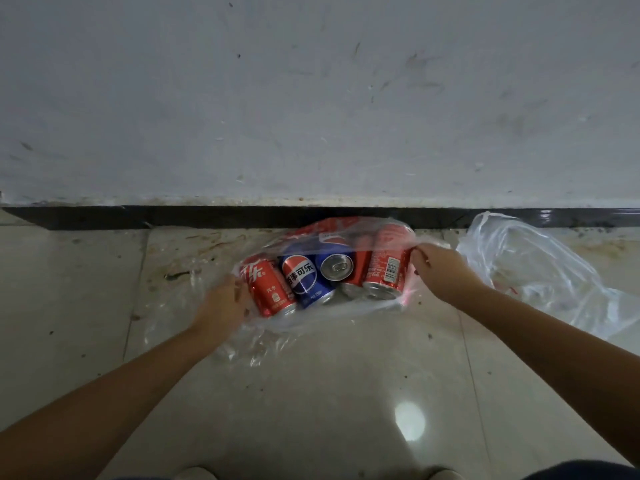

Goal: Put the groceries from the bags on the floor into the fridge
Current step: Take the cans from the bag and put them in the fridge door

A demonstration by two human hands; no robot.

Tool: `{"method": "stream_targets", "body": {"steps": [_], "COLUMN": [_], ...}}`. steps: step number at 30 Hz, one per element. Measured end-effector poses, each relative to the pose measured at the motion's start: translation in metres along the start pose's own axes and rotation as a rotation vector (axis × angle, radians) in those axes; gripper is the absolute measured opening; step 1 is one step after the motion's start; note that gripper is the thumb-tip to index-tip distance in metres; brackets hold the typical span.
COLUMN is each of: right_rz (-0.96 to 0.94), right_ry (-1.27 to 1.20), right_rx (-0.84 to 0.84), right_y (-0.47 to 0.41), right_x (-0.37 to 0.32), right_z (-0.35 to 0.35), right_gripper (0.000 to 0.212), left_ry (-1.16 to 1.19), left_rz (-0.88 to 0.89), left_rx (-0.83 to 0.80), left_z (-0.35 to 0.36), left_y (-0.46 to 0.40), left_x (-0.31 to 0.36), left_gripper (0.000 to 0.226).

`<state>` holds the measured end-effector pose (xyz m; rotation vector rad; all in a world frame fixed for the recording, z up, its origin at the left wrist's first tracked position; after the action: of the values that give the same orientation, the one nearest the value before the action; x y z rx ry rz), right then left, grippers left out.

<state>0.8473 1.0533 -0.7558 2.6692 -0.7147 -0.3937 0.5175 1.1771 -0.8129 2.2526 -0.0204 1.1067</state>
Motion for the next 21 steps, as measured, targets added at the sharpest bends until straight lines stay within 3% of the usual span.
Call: {"method": "stream_targets", "body": {"steps": [2, 5, 11, 13, 17, 19, 21], "right_rz": [0.028, 0.048, 0.297, 0.265, 0.17, 0.193, 0.244], "right_ry": [-0.059, -0.071, -0.321, -0.243, 0.375, 0.359, 0.067], "right_rx": [0.039, 0.001, -0.43, -0.375, -0.083, -0.136, -0.229], "right_y": [-0.017, -0.039, -0.058, -0.057, -0.03, -0.02, -0.022], "right_x": [-0.002, -0.01, -0.017, -0.026, -0.043, -0.043, -0.039], "right_z": [-0.009, -0.017, -0.007, -0.01, -0.019, -0.013, 0.006], "right_gripper": [0.028, 0.034, 0.058, 0.069, 0.095, 0.097, 0.103], "left_ry": [0.15, 0.135, 0.307, 0.388, 0.473, 0.462, 0.379], "left_rz": [-0.182, -0.284, -0.466, -0.506, -0.485, -0.434, -0.319], "left_rx": [-0.023, -0.074, -0.054, -0.03, 0.017, 0.051, 0.084], "left_z": [-0.003, 0.009, 0.036, 0.034, 0.033, 0.031, 0.027], "left_y": [-0.012, -0.019, -0.026, -0.03, -0.038, -0.029, -0.015], "left_x": [0.0, 0.015, 0.02, 0.015, -0.001, 0.001, 0.011], "left_gripper": [0.035, 0.047, 0.07, 0.076, 0.085, 0.083, 0.081]}}
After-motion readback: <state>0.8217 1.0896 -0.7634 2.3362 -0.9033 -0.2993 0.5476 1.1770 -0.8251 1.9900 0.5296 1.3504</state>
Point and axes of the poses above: each hand's wrist, its own y-axis away from the middle knuckle, its own z-axis out of the palm, x = y × z, the point moved 6 cm from there along -y, towards the middle knuckle, and after that the axes turned 12 degrees about y, right-handed, at the moved point
